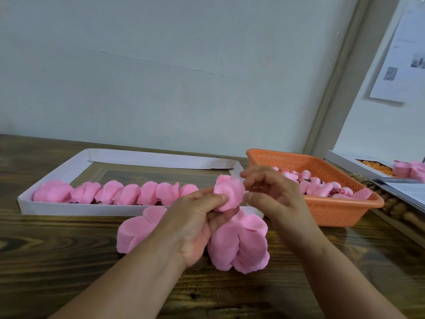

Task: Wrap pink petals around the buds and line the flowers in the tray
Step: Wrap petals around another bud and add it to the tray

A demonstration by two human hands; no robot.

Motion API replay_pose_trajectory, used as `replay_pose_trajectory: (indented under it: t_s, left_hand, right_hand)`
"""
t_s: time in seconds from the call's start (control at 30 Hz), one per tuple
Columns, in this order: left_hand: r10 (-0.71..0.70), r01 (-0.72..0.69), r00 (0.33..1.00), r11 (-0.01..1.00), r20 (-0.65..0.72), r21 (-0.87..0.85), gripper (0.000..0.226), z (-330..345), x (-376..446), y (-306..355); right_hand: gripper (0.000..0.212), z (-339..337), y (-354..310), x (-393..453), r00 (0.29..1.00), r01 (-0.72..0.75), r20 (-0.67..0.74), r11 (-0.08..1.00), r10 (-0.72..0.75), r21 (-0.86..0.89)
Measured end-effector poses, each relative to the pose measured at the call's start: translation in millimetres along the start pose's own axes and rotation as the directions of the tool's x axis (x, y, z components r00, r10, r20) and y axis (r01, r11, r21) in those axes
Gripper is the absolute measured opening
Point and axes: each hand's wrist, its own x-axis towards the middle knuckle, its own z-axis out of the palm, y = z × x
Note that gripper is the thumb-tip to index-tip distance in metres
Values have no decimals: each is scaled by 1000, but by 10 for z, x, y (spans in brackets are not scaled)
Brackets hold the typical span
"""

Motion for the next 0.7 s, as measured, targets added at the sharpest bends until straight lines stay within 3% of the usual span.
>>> replay_pose_trajectory:
  t_s: [0.1,0.4,0.7]
  left_hand:
    - [-6,6,999,1000,34,21,17,-5,-1,3]
    - [-4,0,998,999,69,50,18,-3,-25,30]
    - [-59,56,991,998,118,28,19,15,-66,51]
  right_hand:
    - [10,66,25,-8,999,-29,40,994,33,-104]
    - [20,-3,18,12,987,71,149,994,-59,-80]
    - [6,17,82,31,986,-127,138,944,89,305]
